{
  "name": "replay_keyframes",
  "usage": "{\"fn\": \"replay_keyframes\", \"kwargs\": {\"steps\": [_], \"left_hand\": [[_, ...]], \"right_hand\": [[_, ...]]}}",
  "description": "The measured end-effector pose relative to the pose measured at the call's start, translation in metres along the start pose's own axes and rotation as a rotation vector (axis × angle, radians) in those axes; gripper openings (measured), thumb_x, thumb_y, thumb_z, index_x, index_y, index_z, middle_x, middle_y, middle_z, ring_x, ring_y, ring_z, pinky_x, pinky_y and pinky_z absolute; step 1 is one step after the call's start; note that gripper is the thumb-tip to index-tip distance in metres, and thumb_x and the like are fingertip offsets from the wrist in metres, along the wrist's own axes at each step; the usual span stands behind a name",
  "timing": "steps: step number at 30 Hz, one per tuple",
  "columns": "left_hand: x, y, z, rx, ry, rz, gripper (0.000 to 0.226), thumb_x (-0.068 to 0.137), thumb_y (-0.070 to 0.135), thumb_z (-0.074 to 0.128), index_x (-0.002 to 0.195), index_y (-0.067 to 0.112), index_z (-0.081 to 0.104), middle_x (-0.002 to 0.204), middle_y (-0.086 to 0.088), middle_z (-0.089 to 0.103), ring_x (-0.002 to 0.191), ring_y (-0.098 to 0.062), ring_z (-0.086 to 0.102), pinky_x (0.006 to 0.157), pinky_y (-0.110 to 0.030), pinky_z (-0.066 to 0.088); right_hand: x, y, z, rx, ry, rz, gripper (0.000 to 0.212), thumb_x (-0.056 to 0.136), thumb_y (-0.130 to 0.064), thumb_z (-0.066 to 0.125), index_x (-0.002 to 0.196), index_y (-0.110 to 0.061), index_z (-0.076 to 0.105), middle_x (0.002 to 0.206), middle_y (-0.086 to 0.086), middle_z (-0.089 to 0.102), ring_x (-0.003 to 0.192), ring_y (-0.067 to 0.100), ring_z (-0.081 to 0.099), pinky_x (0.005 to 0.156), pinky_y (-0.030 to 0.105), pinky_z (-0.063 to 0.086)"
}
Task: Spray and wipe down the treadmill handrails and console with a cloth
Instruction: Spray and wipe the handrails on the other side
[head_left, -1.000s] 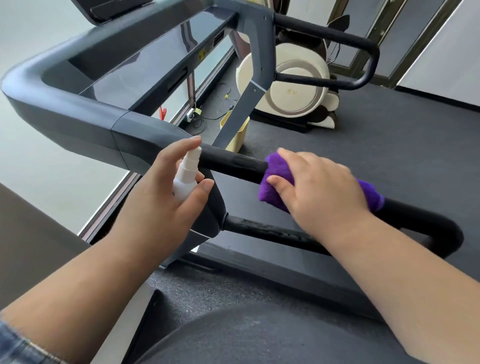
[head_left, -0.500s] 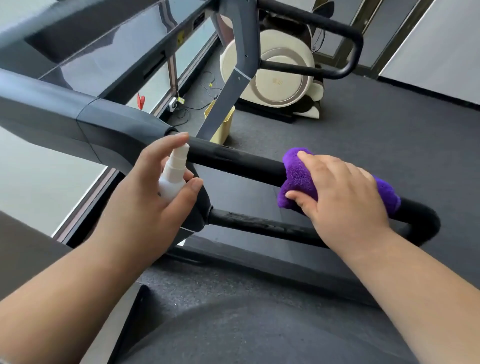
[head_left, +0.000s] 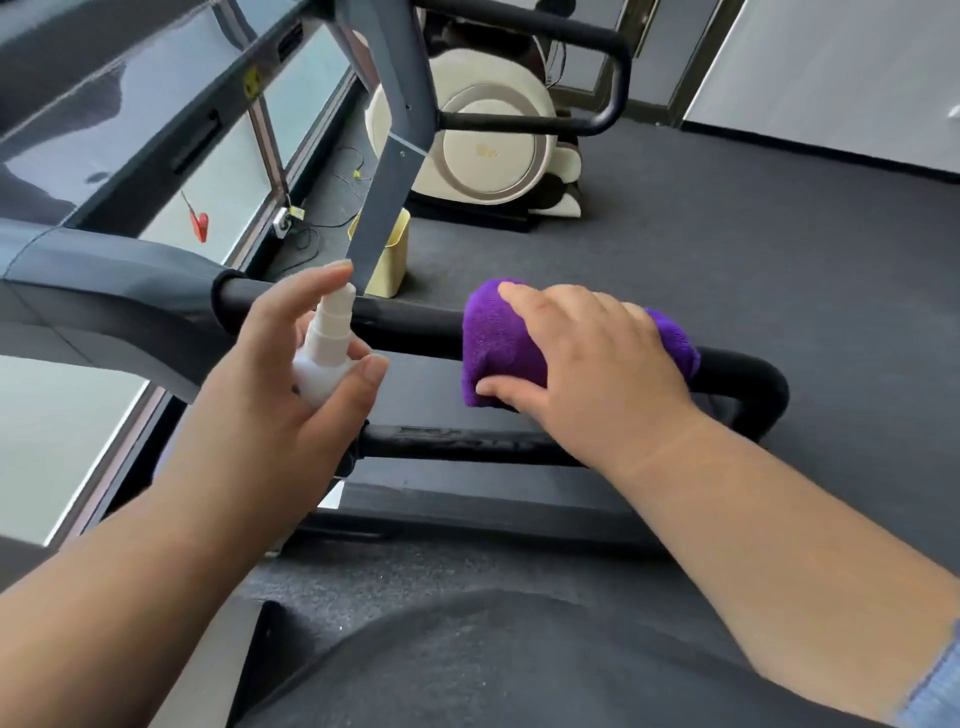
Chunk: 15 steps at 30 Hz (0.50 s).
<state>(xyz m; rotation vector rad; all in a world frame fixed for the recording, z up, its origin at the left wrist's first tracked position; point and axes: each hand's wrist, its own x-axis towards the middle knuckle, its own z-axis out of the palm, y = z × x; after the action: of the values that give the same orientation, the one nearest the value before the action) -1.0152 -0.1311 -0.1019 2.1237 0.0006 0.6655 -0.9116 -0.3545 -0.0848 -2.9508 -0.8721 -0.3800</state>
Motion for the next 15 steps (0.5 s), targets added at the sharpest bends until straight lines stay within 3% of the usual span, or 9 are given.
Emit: {"fn": "replay_keyframes", "kwargs": {"steps": [2,5,10,13,15], "left_hand": [[0.0,-0.001,-0.002,-0.007,-0.004,-0.019,0.054,0.087,0.045,0.061,0.13,0.064,0.035,0.096,0.023,0.064,0.06,-0.003,0.063,0.051,-0.001,0.04],[-0.004,-0.001,-0.007,-0.013,-0.009,-0.029,0.052,0.087,0.046,0.059,0.13,0.063,0.035,0.096,0.022,0.065,0.059,-0.003,0.063,0.052,0.0,0.04],[-0.018,-0.005,-0.016,-0.007,-0.014,-0.04,0.053,0.089,0.049,0.061,0.132,0.064,0.033,0.098,0.016,0.065,0.061,-0.004,0.063,0.053,-0.008,0.045],[-0.025,-0.007,-0.021,-0.004,0.007,-0.051,0.054,0.087,0.047,0.058,0.132,0.065,0.032,0.1,0.016,0.064,0.074,-0.007,0.064,0.062,-0.004,0.043],[-0.026,-0.006,-0.022,-0.016,0.019,-0.064,0.054,0.088,0.046,0.058,0.131,0.065,0.032,0.1,0.018,0.063,0.077,-0.006,0.064,0.064,-0.001,0.041]], "right_hand": [[0.003,0.012,-0.01,0.04,-0.101,0.031,0.083,0.076,-0.086,0.037,0.143,-0.038,0.041,0.12,-0.004,0.061,0.112,0.024,0.057,0.096,0.044,0.044],[0.025,0.018,-0.019,0.088,-0.275,0.037,0.079,0.067,-0.096,0.026,0.126,-0.048,0.047,0.103,-0.013,0.063,0.098,0.018,0.06,0.081,0.04,0.049],[0.07,0.013,-0.03,0.219,-0.617,0.034,0.07,0.057,-0.098,0.034,0.087,-0.04,0.058,0.088,-0.017,0.063,0.082,0.006,0.059,0.069,0.034,0.041],[0.077,-0.001,-0.031,0.226,-0.618,-0.022,0.068,0.06,-0.095,0.041,0.092,-0.038,0.06,0.089,-0.016,0.064,0.082,0.005,0.059,0.07,0.034,0.042],[0.075,-0.021,-0.024,0.122,-0.457,-0.076,0.075,0.06,-0.097,0.036,0.104,-0.039,0.057,0.091,-0.016,0.062,0.082,0.009,0.058,0.07,0.035,0.043]]}}
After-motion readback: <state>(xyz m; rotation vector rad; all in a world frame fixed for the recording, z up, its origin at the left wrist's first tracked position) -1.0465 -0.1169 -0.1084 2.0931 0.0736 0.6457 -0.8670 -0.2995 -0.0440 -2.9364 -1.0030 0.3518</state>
